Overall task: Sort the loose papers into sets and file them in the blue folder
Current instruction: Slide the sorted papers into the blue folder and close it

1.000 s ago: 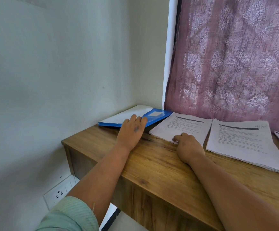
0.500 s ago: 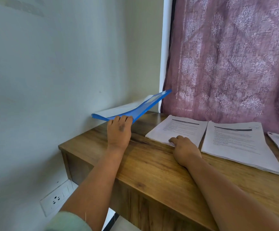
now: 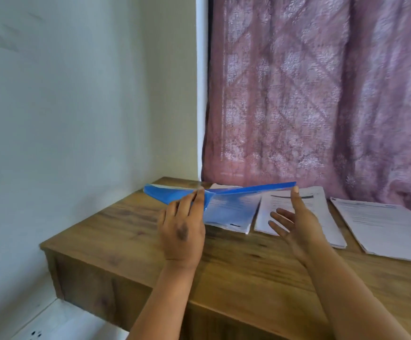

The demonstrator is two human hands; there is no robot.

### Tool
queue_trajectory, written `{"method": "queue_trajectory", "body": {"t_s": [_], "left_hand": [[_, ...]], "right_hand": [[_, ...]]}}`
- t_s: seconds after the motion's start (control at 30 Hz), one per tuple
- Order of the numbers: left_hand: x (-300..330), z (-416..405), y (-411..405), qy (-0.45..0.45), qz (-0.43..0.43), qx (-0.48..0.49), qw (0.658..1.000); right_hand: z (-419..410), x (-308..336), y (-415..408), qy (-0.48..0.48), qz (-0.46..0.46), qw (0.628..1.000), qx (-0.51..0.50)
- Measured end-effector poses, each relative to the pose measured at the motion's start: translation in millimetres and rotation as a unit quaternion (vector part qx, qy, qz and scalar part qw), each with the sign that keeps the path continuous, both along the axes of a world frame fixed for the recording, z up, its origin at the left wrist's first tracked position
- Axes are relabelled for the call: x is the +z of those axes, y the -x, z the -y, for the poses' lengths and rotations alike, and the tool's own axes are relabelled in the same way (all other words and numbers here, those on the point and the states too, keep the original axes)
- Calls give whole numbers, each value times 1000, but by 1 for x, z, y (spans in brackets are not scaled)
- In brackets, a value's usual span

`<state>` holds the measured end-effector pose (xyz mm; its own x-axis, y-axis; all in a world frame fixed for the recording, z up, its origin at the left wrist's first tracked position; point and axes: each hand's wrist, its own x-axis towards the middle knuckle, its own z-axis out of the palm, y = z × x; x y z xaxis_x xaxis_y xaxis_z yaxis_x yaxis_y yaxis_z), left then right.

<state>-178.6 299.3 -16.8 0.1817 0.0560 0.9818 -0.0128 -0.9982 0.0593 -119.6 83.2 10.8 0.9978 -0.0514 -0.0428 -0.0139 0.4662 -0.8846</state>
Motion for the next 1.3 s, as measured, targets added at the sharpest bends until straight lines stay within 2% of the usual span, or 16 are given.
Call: {"method": "queue_trajectory", "body": {"t_s": [0.07, 0.17, 0.3, 0.53, 0.6, 0.77, 0.8, 0.83, 0.9, 0.93, 0.97, 1.0, 1.07, 1.17, 1.27, 1.3], "left_hand": [[14, 15, 8, 4, 35, -2, 999], [37, 29, 21, 28, 92, -25, 995], [51, 32, 30, 98, 131, -101, 981], [50, 67, 34, 191, 147, -248, 938], [53, 74, 32, 202, 144, -295, 923], [63, 97, 27, 282, 136, -300, 901], [65, 103, 26, 327, 121, -329, 877], [68, 111, 26, 396, 88, -378, 832], [71, 127, 31, 531, 2, -502, 682], [69, 137, 32, 566, -32, -558, 606], [65, 147, 33, 578, -65, -596, 554], [57, 159, 33, 579, -102, -616, 525], [38, 182, 35, 576, -167, -622, 503], [16, 207, 28, 589, -196, -589, 517], [17, 202, 18, 609, -179, -577, 515], [18, 197, 17, 603, -183, -582, 514]], "right_hand": [[23, 3, 6, -104, -11, 992, 73], [65, 13, 13, -285, 3, 948, 141], [126, 17, 26, -396, 13, 903, 164], [176, 5, 48, -311, -58, 927, 204], [186, 7, 52, -248, -74, 949, 183], [208, 5, 59, -136, -32, 983, 118], [210, 5, 61, -119, -37, 986, 106], [210, 4, 65, -103, -31, 989, 104], [210, 0, 69, -76, -13, 991, 113], [209, -1, 74, -74, 1, 991, 109], [207, -4, 76, -84, 21, 990, 109], [206, -8, 78, -97, 29, 990, 95], [202, -17, 82, -113, 41, 990, 69], [192, -23, 92, -84, 42, 995, 36], [188, -20, 98, 39, 45, 998, -35], [190, -18, 99, 121, 36, 988, -91]]}}
